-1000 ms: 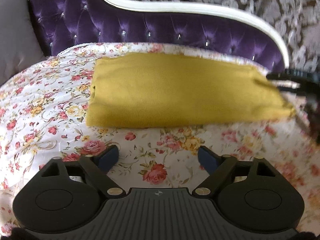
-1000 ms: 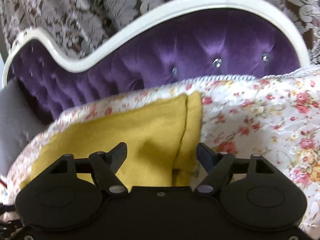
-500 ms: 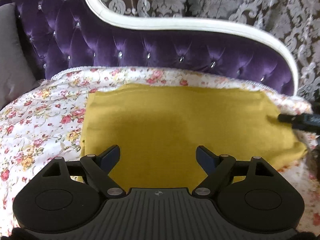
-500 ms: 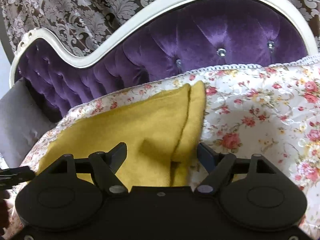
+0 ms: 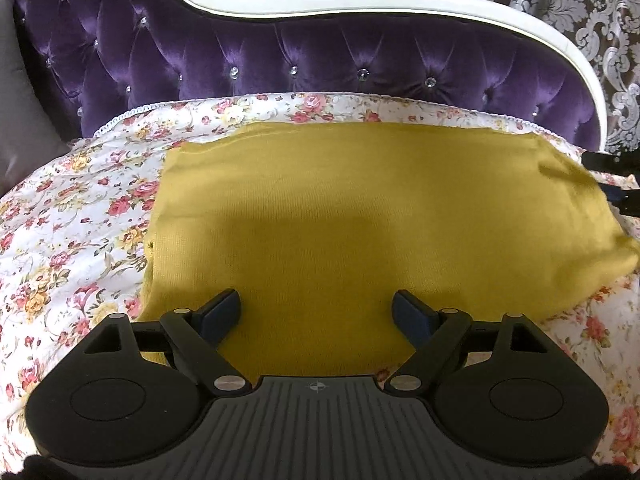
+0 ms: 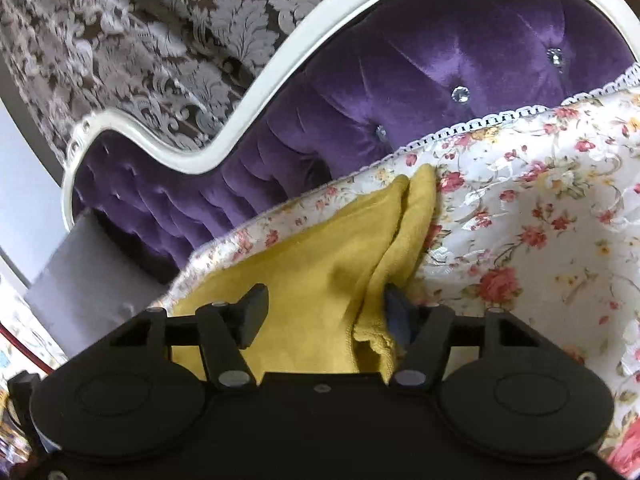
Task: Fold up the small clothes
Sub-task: 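Grasp the folded sweater edge with the right tool and lift it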
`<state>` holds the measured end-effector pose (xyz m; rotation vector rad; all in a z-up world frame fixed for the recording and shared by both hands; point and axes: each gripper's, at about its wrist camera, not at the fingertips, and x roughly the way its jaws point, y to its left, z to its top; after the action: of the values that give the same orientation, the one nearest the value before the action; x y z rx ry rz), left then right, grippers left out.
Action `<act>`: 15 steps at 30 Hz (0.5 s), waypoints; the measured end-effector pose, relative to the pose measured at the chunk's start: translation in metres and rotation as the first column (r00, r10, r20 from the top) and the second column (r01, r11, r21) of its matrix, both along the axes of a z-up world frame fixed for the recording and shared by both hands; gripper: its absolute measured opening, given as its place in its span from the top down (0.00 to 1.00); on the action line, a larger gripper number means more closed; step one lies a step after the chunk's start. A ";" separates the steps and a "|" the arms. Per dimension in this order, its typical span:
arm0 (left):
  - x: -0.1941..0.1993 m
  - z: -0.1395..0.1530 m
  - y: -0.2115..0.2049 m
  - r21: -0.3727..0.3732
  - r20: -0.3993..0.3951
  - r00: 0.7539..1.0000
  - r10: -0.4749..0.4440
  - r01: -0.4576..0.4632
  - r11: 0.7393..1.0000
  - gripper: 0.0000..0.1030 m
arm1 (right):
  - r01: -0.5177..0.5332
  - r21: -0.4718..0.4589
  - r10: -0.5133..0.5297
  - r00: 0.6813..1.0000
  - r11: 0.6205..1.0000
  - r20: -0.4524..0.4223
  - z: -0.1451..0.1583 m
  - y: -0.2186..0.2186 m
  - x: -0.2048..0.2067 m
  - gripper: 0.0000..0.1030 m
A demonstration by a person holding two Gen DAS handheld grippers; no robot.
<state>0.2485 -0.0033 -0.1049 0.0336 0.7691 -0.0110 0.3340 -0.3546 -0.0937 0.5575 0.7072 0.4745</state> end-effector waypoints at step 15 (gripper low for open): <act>0.001 0.009 0.004 -0.050 0.015 1.000 0.013 -0.012 0.999 0.20 | -0.003 -0.057 -0.002 0.996 0.998 -0.094 0.007 0.018 0.006 0.78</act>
<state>0.2500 0.0009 -0.0956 -0.0184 0.7536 -0.0176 0.3403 -0.3369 -0.0869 0.5288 0.8084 0.4296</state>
